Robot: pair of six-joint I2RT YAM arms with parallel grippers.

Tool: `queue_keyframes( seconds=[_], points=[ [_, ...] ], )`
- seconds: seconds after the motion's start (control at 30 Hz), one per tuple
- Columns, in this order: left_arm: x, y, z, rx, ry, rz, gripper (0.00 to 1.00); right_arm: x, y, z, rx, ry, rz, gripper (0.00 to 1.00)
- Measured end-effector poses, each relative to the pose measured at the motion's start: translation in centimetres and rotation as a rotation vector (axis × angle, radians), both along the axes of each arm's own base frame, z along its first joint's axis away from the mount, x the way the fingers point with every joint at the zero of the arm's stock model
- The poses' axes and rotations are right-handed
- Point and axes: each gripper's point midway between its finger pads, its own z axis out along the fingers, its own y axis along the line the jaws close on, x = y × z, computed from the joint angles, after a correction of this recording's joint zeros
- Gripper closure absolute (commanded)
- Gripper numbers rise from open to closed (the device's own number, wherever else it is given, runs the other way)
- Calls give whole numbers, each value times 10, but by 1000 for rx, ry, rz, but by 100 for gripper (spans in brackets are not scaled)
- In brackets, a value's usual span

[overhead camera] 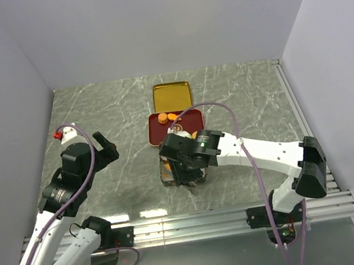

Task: Pack the cookies

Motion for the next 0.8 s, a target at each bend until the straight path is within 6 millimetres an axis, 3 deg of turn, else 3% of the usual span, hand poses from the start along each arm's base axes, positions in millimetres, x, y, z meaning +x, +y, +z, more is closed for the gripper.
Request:
queue_keyframes(
  seconds=[0.8],
  points=[
    [0,0,1,-1,-2,1,7,-4,-2,12,8,-4,-11,46]
  ],
)
